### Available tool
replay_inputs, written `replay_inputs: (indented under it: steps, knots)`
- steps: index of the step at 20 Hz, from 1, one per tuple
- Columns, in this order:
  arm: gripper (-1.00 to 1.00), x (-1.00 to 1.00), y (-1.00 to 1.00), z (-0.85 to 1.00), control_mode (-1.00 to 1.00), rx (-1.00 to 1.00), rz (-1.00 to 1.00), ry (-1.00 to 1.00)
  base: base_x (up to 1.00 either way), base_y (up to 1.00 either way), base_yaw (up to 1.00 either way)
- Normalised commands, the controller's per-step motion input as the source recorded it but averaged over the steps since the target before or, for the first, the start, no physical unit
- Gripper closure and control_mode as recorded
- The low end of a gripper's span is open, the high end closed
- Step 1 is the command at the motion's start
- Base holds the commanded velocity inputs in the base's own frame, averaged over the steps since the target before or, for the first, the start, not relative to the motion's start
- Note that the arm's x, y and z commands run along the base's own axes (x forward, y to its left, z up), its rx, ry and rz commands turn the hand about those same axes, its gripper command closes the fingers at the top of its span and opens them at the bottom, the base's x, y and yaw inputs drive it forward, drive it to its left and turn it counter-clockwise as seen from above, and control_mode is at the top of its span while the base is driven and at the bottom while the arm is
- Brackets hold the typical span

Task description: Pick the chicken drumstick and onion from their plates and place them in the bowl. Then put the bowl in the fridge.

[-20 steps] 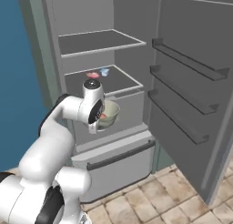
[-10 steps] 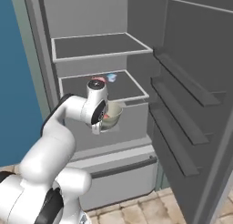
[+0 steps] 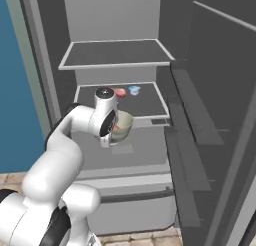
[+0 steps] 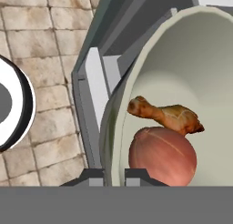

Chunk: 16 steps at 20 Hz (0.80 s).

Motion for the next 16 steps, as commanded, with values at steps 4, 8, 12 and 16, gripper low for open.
replay_inputs:
  steps: [4, 8, 12, 16]
  knots:
    - [1.0, 0.0, 0.0, 0.0, 1.0, 0.0, 0.0, 0.0, 0.36, -0.39, 0.25]
    - [1.0, 0.0, 0.0, 0.0, 1.0, 0.0, 0.0, 0.0, 0.15, -0.15, 0.03]
    - [1.0, 0.0, 0.0, 0.0, 1.0, 0.0, 0.0, 0.0, 0.0, 0.0, 0.0]
    - [1.0, 0.0, 0.0, 0.0, 1.0, 0.0, 0.0, 0.0, 0.0, 0.0, 0.0]
